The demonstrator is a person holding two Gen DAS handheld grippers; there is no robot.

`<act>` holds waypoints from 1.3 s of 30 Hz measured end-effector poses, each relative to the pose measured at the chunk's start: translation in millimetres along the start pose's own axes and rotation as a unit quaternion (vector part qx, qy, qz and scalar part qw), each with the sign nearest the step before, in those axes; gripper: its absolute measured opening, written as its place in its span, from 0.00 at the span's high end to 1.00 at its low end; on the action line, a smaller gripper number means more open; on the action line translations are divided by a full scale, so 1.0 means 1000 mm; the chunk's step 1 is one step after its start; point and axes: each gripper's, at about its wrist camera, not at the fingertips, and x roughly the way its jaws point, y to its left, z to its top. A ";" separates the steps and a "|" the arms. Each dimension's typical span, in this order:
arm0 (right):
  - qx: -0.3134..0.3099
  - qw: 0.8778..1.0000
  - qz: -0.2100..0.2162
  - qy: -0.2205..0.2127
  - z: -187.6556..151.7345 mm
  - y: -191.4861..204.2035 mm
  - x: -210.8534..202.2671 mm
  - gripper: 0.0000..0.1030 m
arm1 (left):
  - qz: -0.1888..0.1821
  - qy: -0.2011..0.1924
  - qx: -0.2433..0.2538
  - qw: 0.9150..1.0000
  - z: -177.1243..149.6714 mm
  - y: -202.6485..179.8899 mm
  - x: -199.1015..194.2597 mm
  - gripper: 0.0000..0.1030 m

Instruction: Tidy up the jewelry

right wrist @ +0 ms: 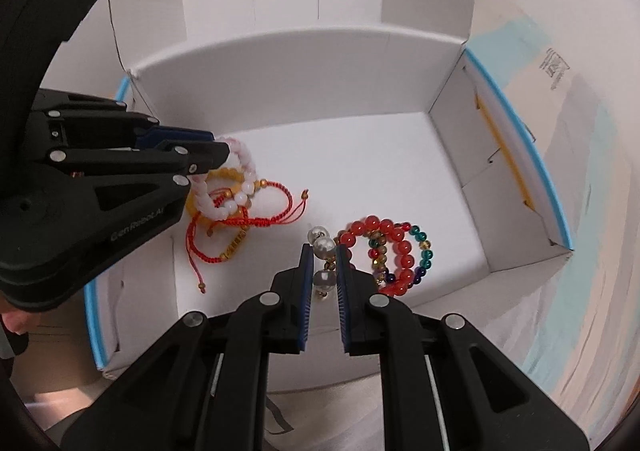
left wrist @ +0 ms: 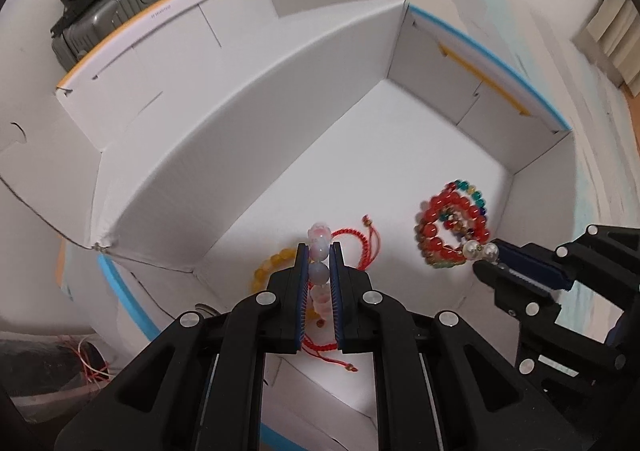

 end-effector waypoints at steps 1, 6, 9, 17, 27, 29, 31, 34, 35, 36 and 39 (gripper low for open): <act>0.000 1.000 0.001 0.006 0.002 -0.001 0.004 0.90 | 0.002 0.005 0.001 1.000 0.000 0.000 0.003 0.91; -0.008 0.999 0.007 0.044 0.004 -0.001 0.025 0.90 | 0.013 0.042 0.017 0.999 0.000 0.000 0.029 0.91; -0.013 0.998 0.012 0.065 0.005 -0.003 0.037 0.90 | 0.020 0.061 0.022 0.998 0.000 0.002 0.041 0.91; -0.016 0.995 0.009 0.096 0.005 -0.007 0.066 0.79 | 0.033 0.072 0.025 0.997 0.007 0.002 0.047 0.79; -0.011 0.999 0.007 0.045 -0.004 -0.011 0.052 0.31 | 0.031 0.018 0.005 0.999 0.011 0.004 0.028 0.41; -0.011 0.999 0.005 0.031 -0.005 -0.012 0.046 0.22 | 0.032 0.002 0.003 0.999 0.011 0.001 0.020 0.32; -0.008 1.000 0.002 0.020 -0.008 -0.014 0.039 0.20 | 0.031 -0.016 0.003 0.999 0.012 -0.002 0.011 0.22; 0.003 1.000 0.001 0.001 -0.006 -0.020 0.029 0.11 | 0.039 -0.046 0.005 0.998 0.013 -0.008 -0.006 0.12; 0.004 1.000 -0.003 -0.005 -0.004 -0.023 0.026 0.09 | 0.041 -0.054 0.002 0.998 0.015 -0.008 -0.010 0.11; 0.005 1.000 -0.007 -0.011 -0.005 -0.024 0.021 0.07 | 0.041 -0.064 -0.002 0.997 0.015 -0.009 -0.016 0.09; 0.017 1.000 -0.009 -0.023 -0.010 -0.028 0.009 0.07 | 0.045 -0.088 -0.008 0.995 0.016 -0.014 -0.036 0.06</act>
